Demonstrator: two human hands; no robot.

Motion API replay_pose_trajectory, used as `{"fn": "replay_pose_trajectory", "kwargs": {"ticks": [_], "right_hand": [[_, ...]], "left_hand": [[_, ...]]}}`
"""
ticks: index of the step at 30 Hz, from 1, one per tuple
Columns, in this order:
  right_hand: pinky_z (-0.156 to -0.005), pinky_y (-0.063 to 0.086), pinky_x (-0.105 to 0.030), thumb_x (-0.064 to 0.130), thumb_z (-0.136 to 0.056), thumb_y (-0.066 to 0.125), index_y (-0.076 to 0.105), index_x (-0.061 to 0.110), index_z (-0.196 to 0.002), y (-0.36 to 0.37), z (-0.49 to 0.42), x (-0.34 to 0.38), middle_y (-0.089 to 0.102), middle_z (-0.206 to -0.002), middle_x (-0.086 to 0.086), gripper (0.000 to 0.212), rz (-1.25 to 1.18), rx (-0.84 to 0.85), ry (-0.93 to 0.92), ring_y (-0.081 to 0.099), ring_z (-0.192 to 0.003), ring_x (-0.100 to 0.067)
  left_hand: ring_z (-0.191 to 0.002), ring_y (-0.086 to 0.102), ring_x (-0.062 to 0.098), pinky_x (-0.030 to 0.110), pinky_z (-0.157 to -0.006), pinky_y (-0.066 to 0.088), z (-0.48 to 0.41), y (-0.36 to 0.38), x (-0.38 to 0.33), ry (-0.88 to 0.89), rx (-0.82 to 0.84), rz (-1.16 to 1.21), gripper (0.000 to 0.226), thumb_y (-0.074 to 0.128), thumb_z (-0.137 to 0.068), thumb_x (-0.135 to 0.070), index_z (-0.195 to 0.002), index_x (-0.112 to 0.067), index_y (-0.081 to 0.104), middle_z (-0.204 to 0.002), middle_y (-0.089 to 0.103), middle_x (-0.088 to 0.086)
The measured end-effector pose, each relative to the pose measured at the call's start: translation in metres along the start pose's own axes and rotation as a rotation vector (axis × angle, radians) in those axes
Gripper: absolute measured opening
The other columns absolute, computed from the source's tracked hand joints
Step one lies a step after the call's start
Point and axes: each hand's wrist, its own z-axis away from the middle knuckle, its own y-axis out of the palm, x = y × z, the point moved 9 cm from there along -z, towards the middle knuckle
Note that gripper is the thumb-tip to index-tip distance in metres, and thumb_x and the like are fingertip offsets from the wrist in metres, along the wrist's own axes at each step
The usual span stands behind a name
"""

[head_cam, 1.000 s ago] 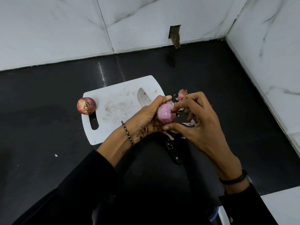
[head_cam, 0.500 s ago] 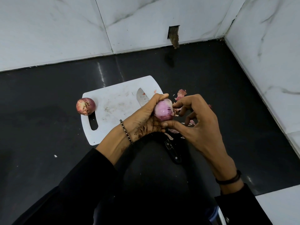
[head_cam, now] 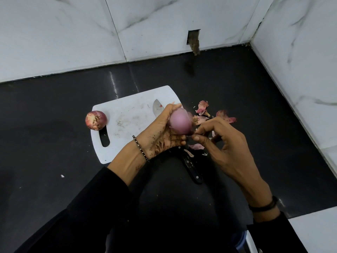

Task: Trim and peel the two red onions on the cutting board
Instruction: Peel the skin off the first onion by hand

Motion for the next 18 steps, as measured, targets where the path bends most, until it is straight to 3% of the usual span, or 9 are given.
{"fn": "replay_pose_trajectory", "kwargs": {"ticks": [5,8,10,13,15,16,18], "right_hand": [[-0.074,0.046,-0.01,0.021,-0.089,0.07,0.067,0.02,-0.099,-0.01,0.004,-0.013,0.063,-0.097,0.014,0.01,0.082,-0.065,0.094,0.06,-0.093,-0.001],[-0.078,0.047,-0.008,0.016,-0.09,0.073,0.065,0.03,-0.106,-0.016,0.008,-0.032,0.062,-0.097,0.024,0.023,0.099,-0.108,0.256,0.06,-0.095,0.008],[-0.082,0.048,-0.007,0.022,-0.093,0.07,0.067,0.031,-0.11,-0.017,0.009,-0.039,0.063,-0.098,0.026,0.019,0.108,-0.109,0.325,0.06,-0.096,0.012],[-0.091,0.046,-0.007,0.023,-0.1,0.061,0.062,0.027,-0.129,-0.01,0.004,-0.034,0.061,-0.124,0.018,0.03,0.114,-0.066,0.347,0.054,-0.105,0.014],[-0.086,0.044,0.0,0.025,-0.104,0.051,0.053,0.021,-0.143,0.0,-0.002,-0.025,0.048,-0.148,0.009,0.039,-0.061,-0.051,0.378,0.047,-0.112,0.021],[-0.093,0.044,-0.004,0.031,-0.106,0.046,0.047,0.022,-0.148,0.004,-0.005,-0.019,0.039,-0.156,0.011,0.043,-0.135,-0.057,0.381,0.042,-0.122,0.02],[-0.119,0.032,-0.026,0.048,-0.105,0.036,0.038,0.029,-0.154,0.017,-0.011,-0.008,0.025,-0.163,0.018,0.053,-0.215,-0.057,0.393,0.026,-0.144,0.01]], "left_hand": [[-0.055,0.061,0.019,0.027,-0.052,0.056,-0.001,-0.003,0.0,-0.02,-0.012,0.034,0.075,0.047,-0.094,-0.061,-0.135,0.0,0.054,-0.089,0.065,0.02],[-0.065,0.062,0.023,0.027,-0.057,0.059,0.001,0.003,-0.001,-0.002,0.006,0.047,0.071,0.049,-0.094,-0.056,-0.138,0.0,0.051,-0.095,0.069,0.023],[-0.075,0.063,0.027,0.03,-0.062,0.059,0.003,0.004,-0.001,0.023,-0.024,0.077,0.066,0.053,-0.093,-0.052,-0.136,-0.001,0.051,-0.093,0.07,0.024],[-0.084,0.064,0.03,0.034,-0.064,0.06,0.003,0.004,-0.002,0.091,-0.057,0.107,0.048,0.058,-0.094,-0.047,-0.122,-0.008,0.058,-0.095,0.07,0.021],[-0.089,0.064,0.033,0.04,-0.074,0.061,0.004,0.004,-0.002,0.146,-0.084,0.074,0.038,0.059,-0.094,-0.044,-0.11,-0.01,0.062,-0.099,0.07,0.022],[-0.092,0.065,0.036,0.046,-0.084,0.059,0.005,0.006,-0.001,0.17,-0.092,0.057,0.038,0.06,-0.094,-0.044,-0.108,-0.009,0.064,-0.102,0.07,0.022],[-0.097,0.069,0.037,0.05,-0.092,0.056,0.008,0.01,-0.001,0.221,-0.092,0.007,0.041,0.06,-0.094,-0.044,-0.105,-0.006,0.068,-0.106,0.072,0.021]]}}
